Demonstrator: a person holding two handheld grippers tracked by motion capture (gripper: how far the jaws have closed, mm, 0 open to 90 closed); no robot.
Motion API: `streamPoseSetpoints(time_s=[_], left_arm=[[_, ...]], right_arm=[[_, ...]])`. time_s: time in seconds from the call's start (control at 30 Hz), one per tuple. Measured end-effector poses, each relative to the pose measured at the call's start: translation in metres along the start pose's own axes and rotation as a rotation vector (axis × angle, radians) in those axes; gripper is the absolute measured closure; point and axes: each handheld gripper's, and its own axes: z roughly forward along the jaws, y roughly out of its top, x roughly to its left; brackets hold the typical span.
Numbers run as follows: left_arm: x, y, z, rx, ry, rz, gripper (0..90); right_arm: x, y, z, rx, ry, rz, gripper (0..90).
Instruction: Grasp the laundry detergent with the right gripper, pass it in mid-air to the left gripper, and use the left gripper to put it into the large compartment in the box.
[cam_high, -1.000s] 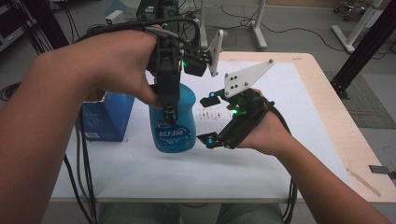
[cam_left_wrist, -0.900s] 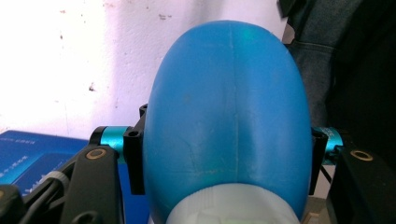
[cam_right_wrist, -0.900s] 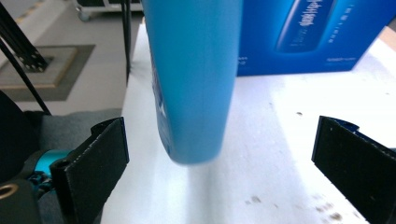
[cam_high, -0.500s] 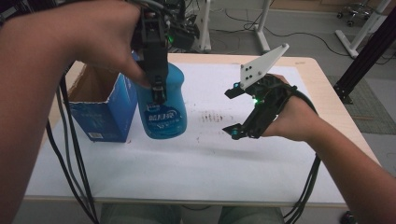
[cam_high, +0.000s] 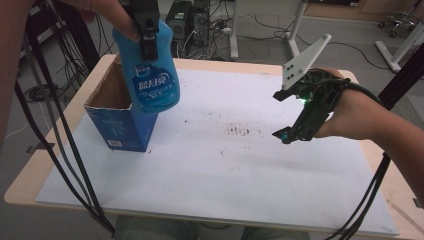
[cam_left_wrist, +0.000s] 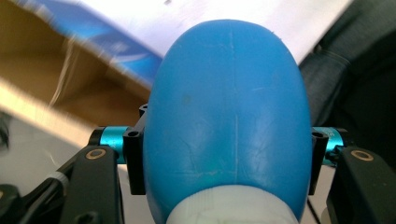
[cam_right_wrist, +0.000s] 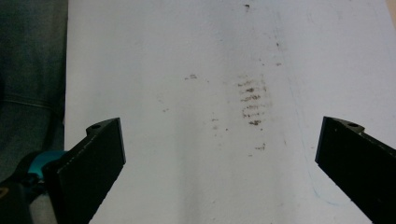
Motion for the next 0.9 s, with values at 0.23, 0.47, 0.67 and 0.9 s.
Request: streamPoseSetpoints(time_s=[0.23,0.47,0.67,0.9], left_arm=[[0.032,-0.026,-0.017,-0.044,-0.003,-0.334,38.4],[0.058,-0.044,-0.010,-0.008,0.011,-0.543,38.5],[0.074,-0.051,0.006,0.011,0.002,-0.635,38.5],[0.087,-0.051,0.031,0.027,-0.031,-0.618,38.4]], right_arm=[[-0.001,-0.005,-0.005,0.015,-0.015,0.015,0.6],[0.001,-0.004,-0.005,0.019,-0.016,0.014,0.6],[0.000,-0.003,-0.004,0.017,-0.020,0.008,0.6],[0.000,-0.004,-0.004,0.023,-0.022,0.019,0.6]])
